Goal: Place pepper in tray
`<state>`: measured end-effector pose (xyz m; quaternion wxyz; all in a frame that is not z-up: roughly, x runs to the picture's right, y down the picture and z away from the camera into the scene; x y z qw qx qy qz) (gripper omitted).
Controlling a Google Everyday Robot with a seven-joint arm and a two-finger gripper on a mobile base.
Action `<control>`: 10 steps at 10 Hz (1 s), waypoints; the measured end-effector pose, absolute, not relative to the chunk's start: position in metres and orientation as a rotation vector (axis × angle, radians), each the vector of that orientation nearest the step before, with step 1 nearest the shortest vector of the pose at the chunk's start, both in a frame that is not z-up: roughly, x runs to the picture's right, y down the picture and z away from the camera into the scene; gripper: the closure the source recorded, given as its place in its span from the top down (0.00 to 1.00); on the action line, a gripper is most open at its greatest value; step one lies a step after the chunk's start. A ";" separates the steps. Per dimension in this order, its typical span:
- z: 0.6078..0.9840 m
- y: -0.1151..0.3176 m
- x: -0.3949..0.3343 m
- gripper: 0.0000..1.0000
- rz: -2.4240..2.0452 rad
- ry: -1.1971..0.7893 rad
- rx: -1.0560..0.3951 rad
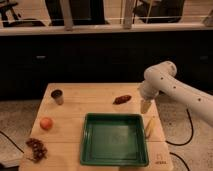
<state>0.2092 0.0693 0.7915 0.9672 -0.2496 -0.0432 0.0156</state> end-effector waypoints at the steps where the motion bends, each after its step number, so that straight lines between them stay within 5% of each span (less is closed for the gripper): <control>1: 0.795 0.068 0.208 0.80 0.032 -0.090 -0.504; 10: 0.821 0.063 0.196 0.80 0.033 -0.118 -0.500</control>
